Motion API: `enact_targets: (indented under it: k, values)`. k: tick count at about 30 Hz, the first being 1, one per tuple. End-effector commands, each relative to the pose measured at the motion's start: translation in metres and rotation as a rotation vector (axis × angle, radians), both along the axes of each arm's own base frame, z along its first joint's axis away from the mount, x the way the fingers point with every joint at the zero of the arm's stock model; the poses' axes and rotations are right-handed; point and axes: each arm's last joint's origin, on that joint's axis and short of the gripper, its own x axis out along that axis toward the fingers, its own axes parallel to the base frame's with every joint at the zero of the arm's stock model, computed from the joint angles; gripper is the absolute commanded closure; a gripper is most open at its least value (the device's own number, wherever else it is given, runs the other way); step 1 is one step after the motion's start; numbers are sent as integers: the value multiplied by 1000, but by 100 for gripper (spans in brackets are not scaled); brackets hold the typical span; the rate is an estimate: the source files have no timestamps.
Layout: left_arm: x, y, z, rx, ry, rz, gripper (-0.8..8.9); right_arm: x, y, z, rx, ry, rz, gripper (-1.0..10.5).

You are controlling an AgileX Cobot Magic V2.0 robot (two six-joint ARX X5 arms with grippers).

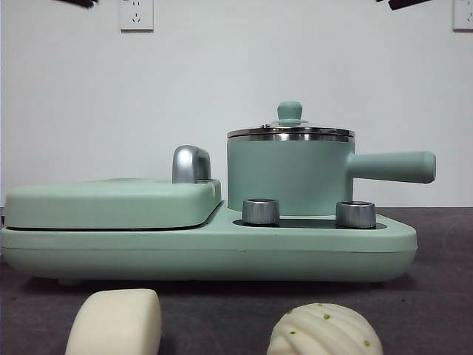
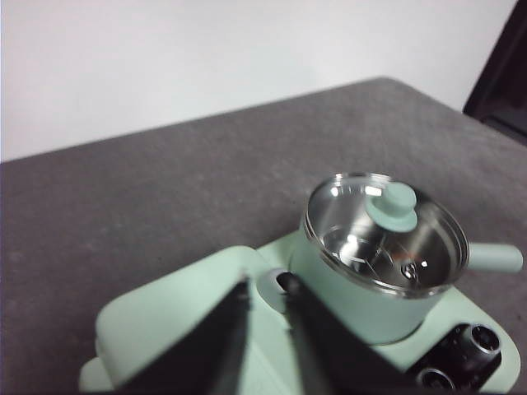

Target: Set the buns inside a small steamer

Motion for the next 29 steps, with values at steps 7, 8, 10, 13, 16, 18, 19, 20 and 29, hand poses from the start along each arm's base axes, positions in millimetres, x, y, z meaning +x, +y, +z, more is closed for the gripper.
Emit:
enact_targets:
  k: [7, 8, 10, 13, 16, 18, 19, 20, 29]
  values:
    - [3, -13, 5, 16, -36, -66, 431, 1, 1, 4, -29, -31, 19, 648]
    - [4, -15, 5, 14, -42, -75, 433, 1, 1, 4, -29, -31, 19, 648]
    - [8, -22, 4, 9, -62, -102, 439, 1, 1, 4, -29, -31, 18, 648]
    - [16, -38, 1, -2, -92, -153, 439, 1, 1, 4, -28, -31, 17, 648]
    - [27, -58, -7, -8, -105, -211, 446, 1, 1, 4, -19, -24, 14, 648]
    - [35, -72, -14, -12, -109, -246, 453, 1, 1, 4, -15, -20, 12, 648]
    - [38, -79, -18, -13, -113, -260, 453, 1, 1, 4, -15, -20, 12, 648]
    - [42, -86, -22, -16, -119, -274, 453, 1, 1, 4, -15, -20, 12, 648]
    - [72, -143, -60, -29, -191, -290, 453, 1, 1, 4, -16, -19, 12, 648]
